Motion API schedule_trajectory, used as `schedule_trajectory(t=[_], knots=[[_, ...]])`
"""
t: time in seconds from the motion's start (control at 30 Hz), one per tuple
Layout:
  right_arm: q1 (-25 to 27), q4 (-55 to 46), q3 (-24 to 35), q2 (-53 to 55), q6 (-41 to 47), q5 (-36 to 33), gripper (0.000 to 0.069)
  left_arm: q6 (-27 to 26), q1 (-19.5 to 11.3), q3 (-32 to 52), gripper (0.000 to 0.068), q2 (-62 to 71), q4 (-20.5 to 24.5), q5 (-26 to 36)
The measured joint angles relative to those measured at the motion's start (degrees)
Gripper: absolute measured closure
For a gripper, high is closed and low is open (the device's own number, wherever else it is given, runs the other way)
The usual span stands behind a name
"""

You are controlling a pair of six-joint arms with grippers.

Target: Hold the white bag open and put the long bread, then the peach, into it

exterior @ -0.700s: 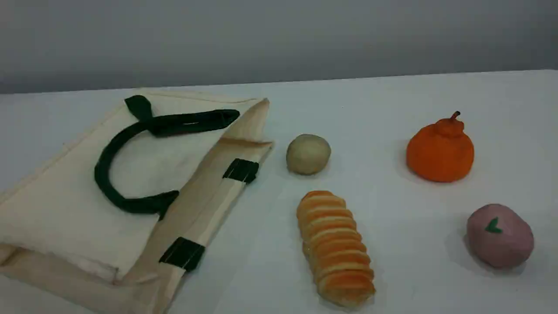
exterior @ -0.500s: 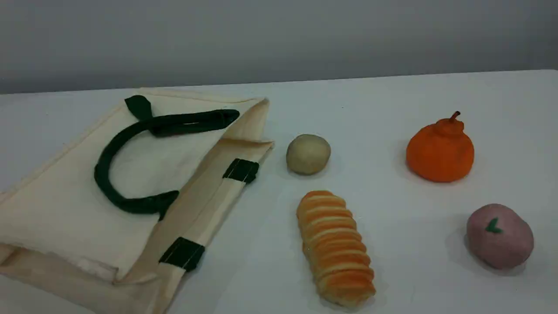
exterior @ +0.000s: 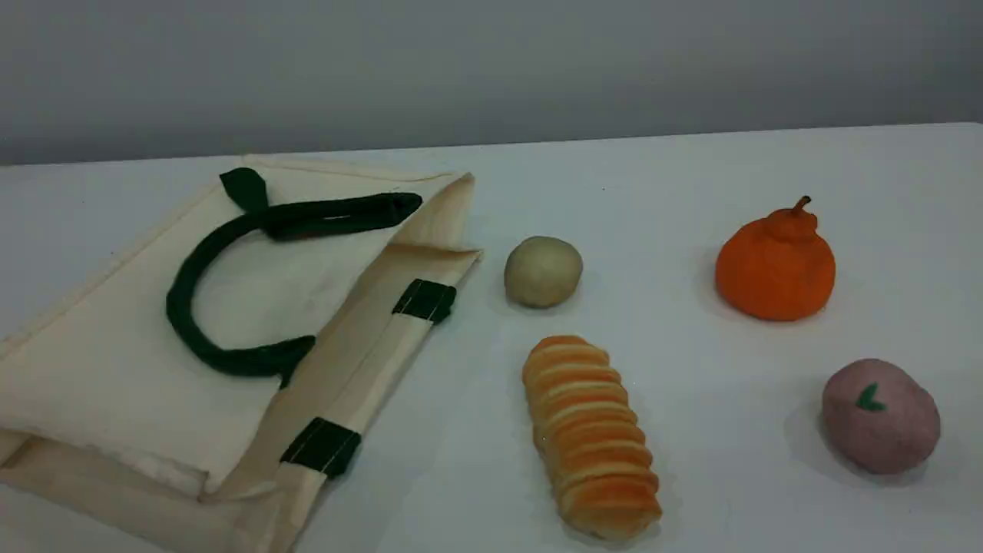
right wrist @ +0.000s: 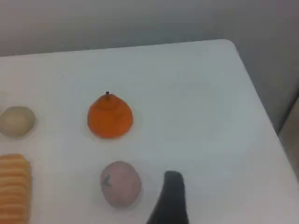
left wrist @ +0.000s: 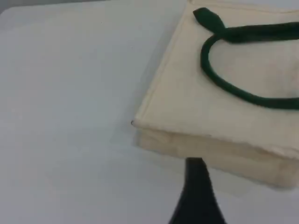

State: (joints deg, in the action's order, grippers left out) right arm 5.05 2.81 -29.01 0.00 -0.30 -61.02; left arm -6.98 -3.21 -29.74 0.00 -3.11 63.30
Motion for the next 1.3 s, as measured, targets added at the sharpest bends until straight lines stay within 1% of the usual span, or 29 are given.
schedule_trajectory(t=[0.9, 1.23, 1.3], knots=[[-0.17, 0.00, 0.00, 0.00, 0.00, 0.00, 0.0102, 0.00, 0.00, 0.00, 0.0210, 0.00, 0.00, -0.18], [-6.96, 0.40, 0.00, 0.00, 0.30, 0.00, 0.0107, 0.00, 0.00, 0.00, 0.0210, 0.02, 0.19, -2.74], [-8.01, 0.40, 0.00, 0.00, 0.30, 0.04, 0.0107, 1.08, 0.00, 0.00, 0.0210, 0.23, 0.14, -2.80]])
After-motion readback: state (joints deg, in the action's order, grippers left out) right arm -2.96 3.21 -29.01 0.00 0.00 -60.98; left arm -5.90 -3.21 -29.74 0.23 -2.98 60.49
